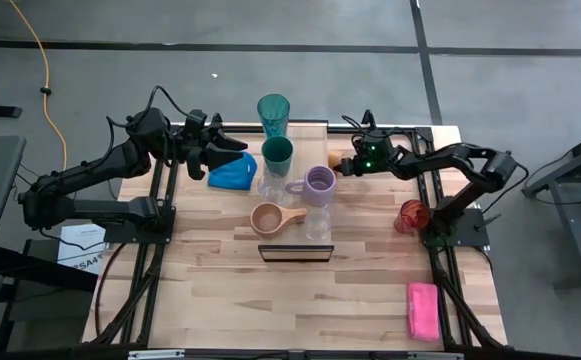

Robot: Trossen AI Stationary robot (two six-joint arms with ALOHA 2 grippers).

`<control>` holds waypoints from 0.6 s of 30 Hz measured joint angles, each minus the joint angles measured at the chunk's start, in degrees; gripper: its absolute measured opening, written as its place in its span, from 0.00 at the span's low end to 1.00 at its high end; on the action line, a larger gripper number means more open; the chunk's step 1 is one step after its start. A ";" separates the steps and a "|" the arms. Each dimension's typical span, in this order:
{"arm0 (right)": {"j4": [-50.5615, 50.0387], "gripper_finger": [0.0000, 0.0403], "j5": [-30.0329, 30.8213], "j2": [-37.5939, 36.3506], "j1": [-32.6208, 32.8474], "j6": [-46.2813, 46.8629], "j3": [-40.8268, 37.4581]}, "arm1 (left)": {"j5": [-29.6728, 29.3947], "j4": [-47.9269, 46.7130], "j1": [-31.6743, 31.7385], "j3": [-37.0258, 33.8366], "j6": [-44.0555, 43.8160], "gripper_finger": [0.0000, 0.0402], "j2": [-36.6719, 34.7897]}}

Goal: Stack small to large cups/mugs on shelf
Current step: Put the yellow cup on the shelf

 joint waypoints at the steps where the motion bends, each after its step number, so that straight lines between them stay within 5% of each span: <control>1: 0.00 0.12 -0.04 0.00 0.00 0.02 0.00 | 0.00 -0.02 0.00 0.00 0.07 0.51 0.00; 4: 0.74 0.02 -0.87 -0.22 0.01 0.55 0.01 | 0.00 -0.02 0.00 0.00 0.11 0.51 0.00; 11: -1.85 0.01 -1.94 -4.02 0.02 3.00 -0.02 | 0.00 -0.11 0.00 0.00 0.11 0.51 0.00; 18: -18.06 0.00 -2.03 -14.58 0.02 1.95 0.00 | 0.00 -0.19 0.00 0.00 0.11 0.52 0.00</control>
